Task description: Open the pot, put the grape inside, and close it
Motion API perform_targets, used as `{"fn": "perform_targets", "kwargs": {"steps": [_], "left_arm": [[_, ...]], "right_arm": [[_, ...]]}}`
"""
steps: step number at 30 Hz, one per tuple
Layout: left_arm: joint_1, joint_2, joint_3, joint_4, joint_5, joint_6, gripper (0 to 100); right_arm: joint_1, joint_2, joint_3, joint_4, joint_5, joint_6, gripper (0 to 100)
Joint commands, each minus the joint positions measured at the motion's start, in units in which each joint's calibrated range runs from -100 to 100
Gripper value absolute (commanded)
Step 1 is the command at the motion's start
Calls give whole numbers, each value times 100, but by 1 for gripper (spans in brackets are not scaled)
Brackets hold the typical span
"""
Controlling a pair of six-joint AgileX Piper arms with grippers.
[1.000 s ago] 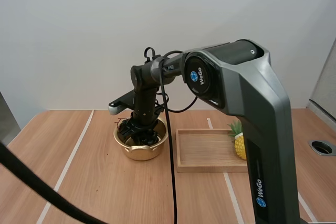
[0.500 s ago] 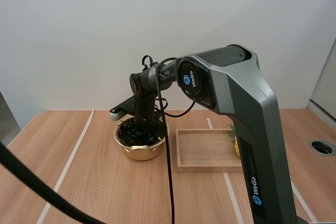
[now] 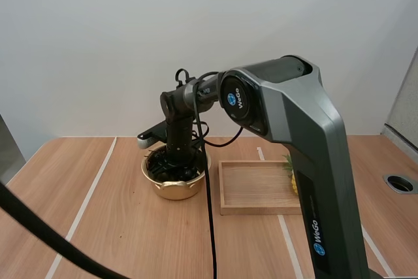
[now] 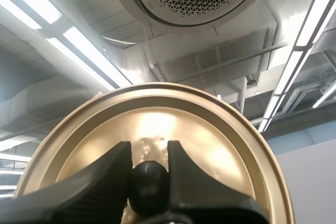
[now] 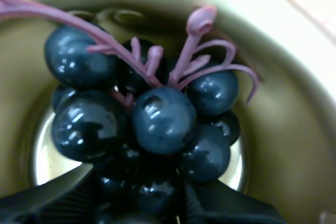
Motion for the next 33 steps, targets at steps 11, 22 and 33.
{"fn": "perform_targets", "kwargs": {"steps": [11, 22, 33], "left_arm": [[24, -23, 0, 73, 208, -9, 0], [24, -23, 0, 73, 208, -9, 0], [24, -23, 0, 73, 208, -9, 0]], "right_arm": [[3, -457, 163, -458, 415, 84, 100], [3, -976, 163, -458, 351, 93, 100], [3, -1830, 163, -523, 314, 74, 100]]}}
